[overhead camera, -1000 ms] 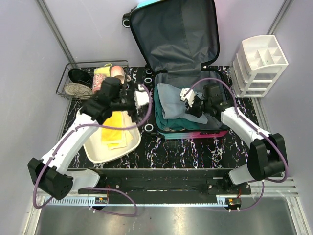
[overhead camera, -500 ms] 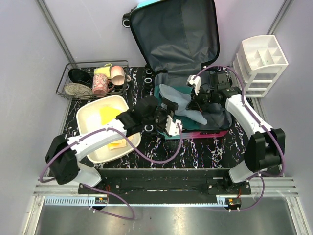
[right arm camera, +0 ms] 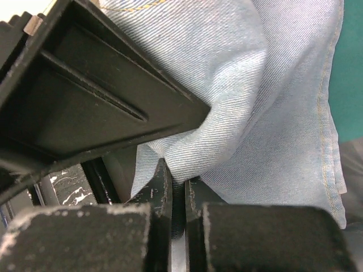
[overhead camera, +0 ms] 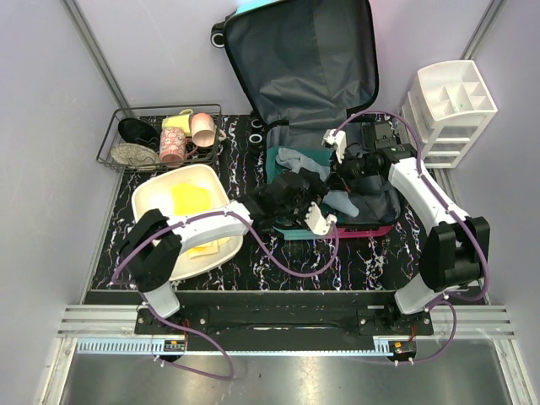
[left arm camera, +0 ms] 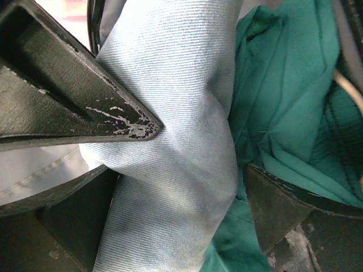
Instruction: Open, take out, and arrange the luggage
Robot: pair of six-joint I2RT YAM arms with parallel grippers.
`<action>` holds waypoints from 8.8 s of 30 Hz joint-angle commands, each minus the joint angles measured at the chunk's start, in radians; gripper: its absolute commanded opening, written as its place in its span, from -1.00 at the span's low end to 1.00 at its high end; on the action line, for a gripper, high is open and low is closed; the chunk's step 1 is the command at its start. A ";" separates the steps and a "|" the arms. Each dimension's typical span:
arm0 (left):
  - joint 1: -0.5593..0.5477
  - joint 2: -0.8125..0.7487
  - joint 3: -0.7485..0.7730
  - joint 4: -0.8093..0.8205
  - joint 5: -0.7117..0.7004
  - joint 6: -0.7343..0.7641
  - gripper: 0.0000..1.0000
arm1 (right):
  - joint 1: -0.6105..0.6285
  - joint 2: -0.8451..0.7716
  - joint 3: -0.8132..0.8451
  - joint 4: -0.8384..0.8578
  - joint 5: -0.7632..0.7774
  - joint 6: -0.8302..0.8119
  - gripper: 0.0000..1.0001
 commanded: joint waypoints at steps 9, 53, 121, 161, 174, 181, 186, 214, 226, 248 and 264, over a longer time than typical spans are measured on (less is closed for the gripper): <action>-0.075 -0.062 0.057 0.070 -0.098 0.139 0.98 | 0.003 0.027 0.098 -0.121 -0.101 -0.068 -0.88; 0.084 -0.402 0.690 -1.431 0.245 -0.805 -1.00 | -0.290 -0.131 0.083 0.280 -0.121 0.293 0.82; 0.700 -0.091 0.571 -0.966 0.514 -0.849 0.92 | -0.095 0.637 0.428 0.393 -0.159 0.456 0.70; 0.420 0.239 0.502 -0.446 0.761 -0.239 0.98 | 0.115 -0.320 -0.419 0.584 -0.155 -0.389 -1.00; 0.345 0.282 0.514 -0.567 0.733 -0.148 0.63 | 0.127 -0.393 -0.464 0.574 -0.152 -0.509 -1.00; 0.347 0.196 0.664 -0.667 0.724 -0.408 -1.00 | 0.126 -0.473 -0.517 0.807 0.156 -0.255 -0.02; 0.344 0.089 0.732 -0.717 0.578 -0.608 -1.00 | 0.112 -0.545 -0.480 0.803 0.333 -0.012 0.99; 0.371 -0.818 0.210 -1.351 0.172 -0.721 -1.00 | 0.107 -0.634 -0.392 0.705 0.428 0.194 0.99; 0.952 -0.415 0.212 -1.199 0.411 -0.302 -1.00 | 0.106 -0.591 -0.345 0.637 0.428 0.217 1.00; 1.037 -0.123 0.436 -1.075 0.529 -0.386 0.98 | 0.106 -0.248 -0.158 0.185 0.232 0.027 0.98; 1.037 -0.336 0.407 -1.096 0.570 -0.561 0.98 | 0.202 0.231 -0.039 0.237 0.189 -0.299 1.00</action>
